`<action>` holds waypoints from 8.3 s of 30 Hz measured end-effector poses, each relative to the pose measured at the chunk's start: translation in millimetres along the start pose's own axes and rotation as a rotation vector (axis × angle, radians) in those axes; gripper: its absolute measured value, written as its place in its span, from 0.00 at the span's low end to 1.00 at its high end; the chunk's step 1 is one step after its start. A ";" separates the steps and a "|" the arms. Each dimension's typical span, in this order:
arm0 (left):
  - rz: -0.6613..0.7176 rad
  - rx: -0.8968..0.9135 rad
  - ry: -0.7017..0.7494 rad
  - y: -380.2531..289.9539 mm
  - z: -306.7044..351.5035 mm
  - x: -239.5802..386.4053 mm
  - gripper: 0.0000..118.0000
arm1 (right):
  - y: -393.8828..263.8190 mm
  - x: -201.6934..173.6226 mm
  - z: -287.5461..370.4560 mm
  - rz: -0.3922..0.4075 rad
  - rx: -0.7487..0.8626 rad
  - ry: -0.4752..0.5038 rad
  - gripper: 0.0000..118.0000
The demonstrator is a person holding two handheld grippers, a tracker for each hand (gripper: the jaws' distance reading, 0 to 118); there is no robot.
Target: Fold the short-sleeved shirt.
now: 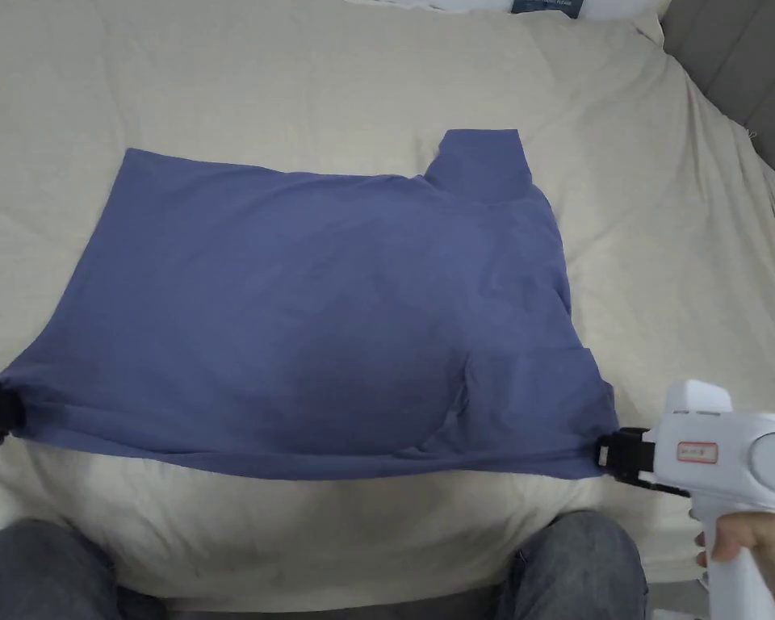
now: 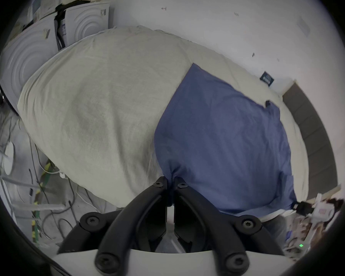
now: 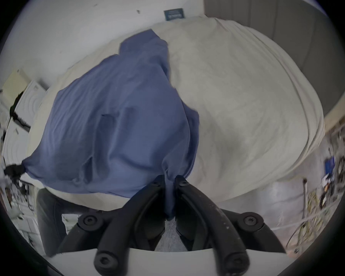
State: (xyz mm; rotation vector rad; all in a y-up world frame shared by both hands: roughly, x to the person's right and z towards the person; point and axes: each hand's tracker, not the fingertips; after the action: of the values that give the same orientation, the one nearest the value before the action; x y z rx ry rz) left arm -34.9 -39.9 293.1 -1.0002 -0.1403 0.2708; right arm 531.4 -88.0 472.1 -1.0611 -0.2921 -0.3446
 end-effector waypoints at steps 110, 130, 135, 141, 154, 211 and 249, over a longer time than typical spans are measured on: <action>-0.201 -0.105 0.109 119.0 -115.6 36.4 0.03 | 155.5 -31.4 -110.8 -0.111 -0.073 -0.198 0.06; -0.013 -0.116 0.142 -15.5 -61.5 -34.1 0.31 | 20.7 0.3 -0.4 -0.119 -0.021 -0.072 0.09; -0.086 0.039 0.162 -9.2 -37.7 -21.3 0.99 | 24.4 -12.8 24.6 0.005 0.136 -0.154 0.99; -0.191 0.548 0.083 26.4 29.7 29.3 1.00 | 51.0 -47.3 104.9 0.064 0.588 -0.104 1.00; -0.304 0.876 0.034 16.6 54.3 88.1 0.33 | 46.3 -110.6 131.7 0.160 0.893 -0.028 0.87; -0.354 0.129 0.060 179.9 -158.1 96.6 0.01 | 277.0 -41.8 -127.7 0.142 0.054 -0.214 1.00; -0.183 0.112 0.060 57.9 -35.9 24.2 0.05 | 68.3 -4.2 45.6 -0.018 0.240 -0.021 0.02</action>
State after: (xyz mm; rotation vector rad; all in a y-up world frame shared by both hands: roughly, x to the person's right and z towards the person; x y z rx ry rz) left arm -12.4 -32.5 224.8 -0.8765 -0.1589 0.0804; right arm 552.6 -16.7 436.9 -0.8264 -0.3527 -0.3066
